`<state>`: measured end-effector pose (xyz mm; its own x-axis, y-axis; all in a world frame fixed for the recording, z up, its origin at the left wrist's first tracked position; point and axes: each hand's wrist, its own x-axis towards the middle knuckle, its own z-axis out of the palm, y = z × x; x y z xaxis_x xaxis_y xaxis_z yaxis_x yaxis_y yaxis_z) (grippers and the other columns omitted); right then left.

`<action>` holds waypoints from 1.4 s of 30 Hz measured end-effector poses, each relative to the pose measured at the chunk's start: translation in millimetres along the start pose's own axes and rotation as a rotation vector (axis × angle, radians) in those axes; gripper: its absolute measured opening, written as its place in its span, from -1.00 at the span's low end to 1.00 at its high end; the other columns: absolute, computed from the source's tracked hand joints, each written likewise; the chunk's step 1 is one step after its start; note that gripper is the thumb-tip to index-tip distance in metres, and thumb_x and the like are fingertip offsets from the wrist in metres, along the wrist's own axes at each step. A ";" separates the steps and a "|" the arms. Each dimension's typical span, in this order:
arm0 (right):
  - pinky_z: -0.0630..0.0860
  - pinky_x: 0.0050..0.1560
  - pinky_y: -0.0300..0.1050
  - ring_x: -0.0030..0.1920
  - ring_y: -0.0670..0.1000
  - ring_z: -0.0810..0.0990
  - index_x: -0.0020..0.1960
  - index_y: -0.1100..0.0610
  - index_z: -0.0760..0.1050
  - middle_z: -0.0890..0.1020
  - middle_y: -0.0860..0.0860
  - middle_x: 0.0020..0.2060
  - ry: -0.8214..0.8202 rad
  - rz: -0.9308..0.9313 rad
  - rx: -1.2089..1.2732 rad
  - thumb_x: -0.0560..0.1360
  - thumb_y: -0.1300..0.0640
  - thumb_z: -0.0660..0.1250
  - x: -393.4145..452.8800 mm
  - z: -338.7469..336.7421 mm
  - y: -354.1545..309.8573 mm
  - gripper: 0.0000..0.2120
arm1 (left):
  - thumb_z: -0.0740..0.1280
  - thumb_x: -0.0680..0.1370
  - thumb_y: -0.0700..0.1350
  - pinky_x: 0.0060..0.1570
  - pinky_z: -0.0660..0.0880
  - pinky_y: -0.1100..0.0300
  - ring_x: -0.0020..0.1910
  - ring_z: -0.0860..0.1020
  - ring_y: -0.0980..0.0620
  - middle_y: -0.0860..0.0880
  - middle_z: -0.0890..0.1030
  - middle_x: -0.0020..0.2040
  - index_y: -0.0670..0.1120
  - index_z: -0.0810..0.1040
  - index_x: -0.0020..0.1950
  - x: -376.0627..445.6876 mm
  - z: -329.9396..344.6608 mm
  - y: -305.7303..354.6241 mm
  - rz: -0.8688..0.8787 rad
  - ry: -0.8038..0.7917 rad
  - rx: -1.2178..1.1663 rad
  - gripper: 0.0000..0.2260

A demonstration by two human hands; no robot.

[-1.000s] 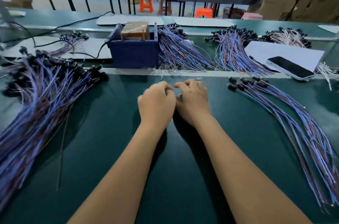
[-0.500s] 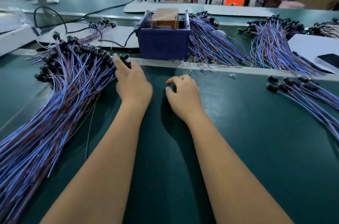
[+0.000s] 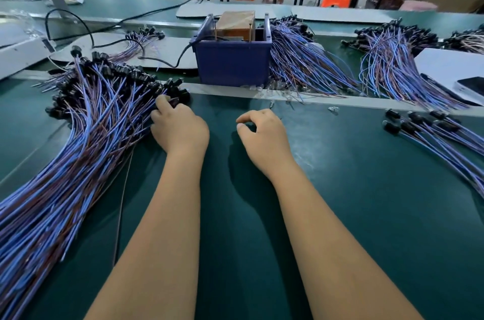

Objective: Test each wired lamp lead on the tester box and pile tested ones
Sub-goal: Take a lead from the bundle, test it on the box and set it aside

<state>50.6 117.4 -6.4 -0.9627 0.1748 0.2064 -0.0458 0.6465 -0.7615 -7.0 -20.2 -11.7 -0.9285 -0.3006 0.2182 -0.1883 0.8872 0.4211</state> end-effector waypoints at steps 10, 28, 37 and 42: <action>0.36 0.30 0.05 0.19 0.05 0.44 0.06 0.07 0.61 0.53 0.02 0.10 -0.002 0.010 0.027 0.56 0.13 0.27 -2.1 -0.2 -1.3 -0.84 | 0.21 0.58 -0.16 0.30 0.26 -0.04 0.35 0.26 -0.26 -0.22 0.20 0.48 -0.25 0.51 0.23 -8.4 -4.7 -3.0 -0.065 -0.017 -0.026 -0.72; 0.36 0.29 0.06 0.16 0.05 0.46 0.05 0.07 0.61 0.54 0.03 0.08 -0.010 0.009 0.046 0.56 0.13 0.26 -2.3 -0.3 -1.3 -0.84 | 0.23 0.55 -0.28 -0.10 0.30 0.02 0.15 0.41 -0.23 -0.24 0.37 0.31 -0.22 0.41 0.28 -14.4 -14.2 -1.2 -0.038 0.016 -0.154 -0.70; 0.45 -0.04 -0.10 -0.11 -0.02 0.53 -0.08 0.07 0.58 0.60 -0.03 -0.17 0.095 -0.007 0.162 0.55 0.20 0.22 -3.5 -1.9 -0.4 -0.83 | 0.24 0.61 -0.26 -0.02 0.31 0.21 0.12 0.49 -0.11 -0.16 0.53 0.19 -0.16 0.54 0.22 -14.9 -17.0 1.4 0.169 0.294 -0.403 -0.79; 0.52 -0.44 -0.14 -0.46 0.00 0.52 -0.10 0.06 0.53 0.61 0.09 -0.32 0.057 0.154 0.686 0.63 0.16 0.13 -2.4 -8.1 -4.8 -0.77 | 0.38 0.54 -0.29 -0.04 0.48 0.38 -0.17 0.54 0.23 0.09 0.62 -0.07 -0.09 0.64 0.09 -30.3 -18.7 29.8 0.425 0.116 -0.897 -0.82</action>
<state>55.4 120.0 1.7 -0.9571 0.2776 0.0830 -0.0862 0.0004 -0.9963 21.6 8.8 10.7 -0.8165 -0.0949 0.5695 0.5079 0.3511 0.7866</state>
